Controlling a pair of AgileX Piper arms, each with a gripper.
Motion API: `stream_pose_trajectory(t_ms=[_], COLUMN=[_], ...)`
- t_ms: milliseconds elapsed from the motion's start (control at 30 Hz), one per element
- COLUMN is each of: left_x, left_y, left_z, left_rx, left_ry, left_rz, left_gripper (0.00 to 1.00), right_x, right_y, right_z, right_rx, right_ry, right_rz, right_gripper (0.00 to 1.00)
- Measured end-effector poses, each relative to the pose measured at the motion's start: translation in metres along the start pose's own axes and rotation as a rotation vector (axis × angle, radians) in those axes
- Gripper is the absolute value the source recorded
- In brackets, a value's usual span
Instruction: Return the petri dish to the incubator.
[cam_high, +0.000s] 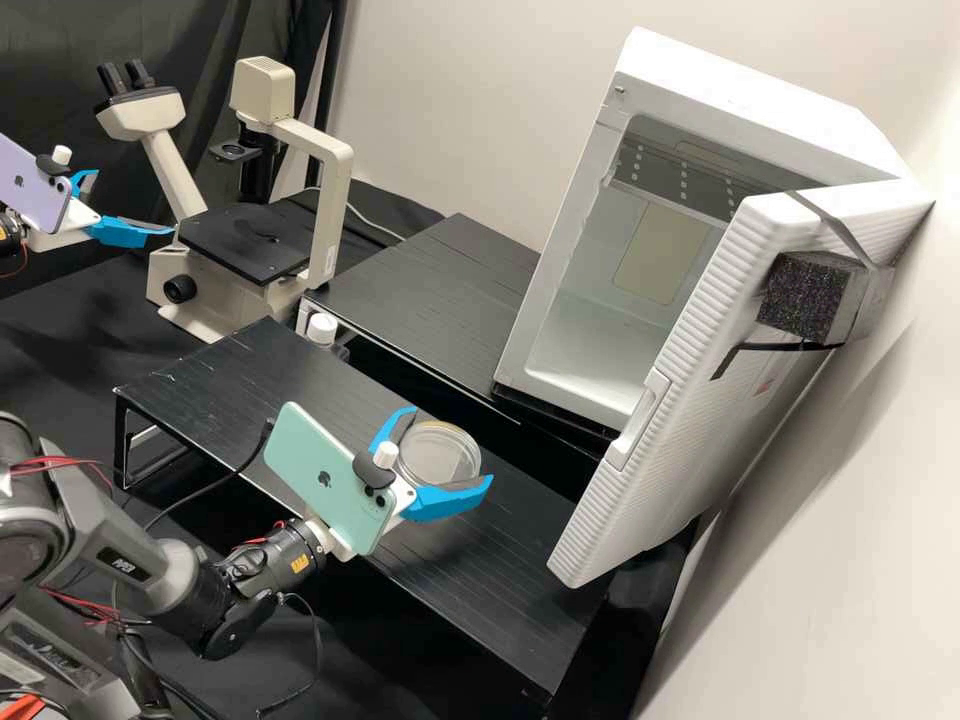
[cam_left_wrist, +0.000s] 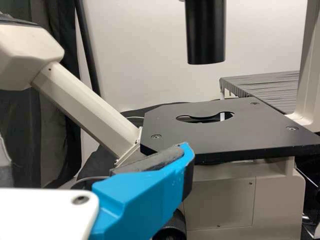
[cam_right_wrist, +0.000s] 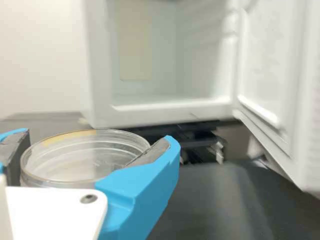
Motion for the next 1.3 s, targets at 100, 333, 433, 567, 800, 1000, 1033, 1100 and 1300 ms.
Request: stream_pose_trajectory(t_ms=[100, 333, 433, 567, 800, 1000, 1033, 1100, 1300], left_x=[0.0, 0.0, 0.0, 0.0, 0.0, 0.0, 0.0, 0.0, 0.0], left_y=[0.0, 0.0, 0.0, 0.0, 0.0, 0.0, 0.0, 0.0, 0.0], left_z=[0.0, 0.0, 0.0, 0.0, 0.0, 0.0, 0.0, 0.0, 0.0], left_rx=[0.0, 0.0, 0.0, 0.0, 0.0, 0.0, 0.0, 0.0, 0.0], left_ry=[0.0, 0.0, 0.0, 0.0, 0.0, 0.0, 0.0, 0.0, 0.0], left_rz=[0.0, 0.0, 0.0, 0.0, 0.0, 0.0, 0.0, 0.0, 0.0], left_gripper=[1.0, 1.0, 1.0, 1.0, 1.0, 1.0, 1.0, 1.0, 1.0], right_x=[0.002, 0.016, 0.034, 0.061, 0.107, 0.149, 0.155, 0.165, 0.189], right_y=[-0.001, -0.004, 0.001, 0.011, 0.016, 0.012, 0.012, 0.014, 0.025], right_z=[0.005, 0.02, 0.024, 0.028, 0.023, 0.018, 0.017, 0.016, 0.013], right_rx=[0.012, 0.02, 0.026, 0.03, 0.013, -0.041, -0.049, -0.069, -0.065], right_ry=[-0.033, -0.105, -0.115, -0.119, -0.057, -0.007, -0.001, 0.009, 0.012], right_rz=[-0.002, -0.026, 0.004, 0.055, 0.093, 0.113, 0.118, 0.136, 0.189], right_gripper=[0.0, 0.0, 0.0, 0.0, 0.0, 0.0, 0.0, 0.0, 0.0])
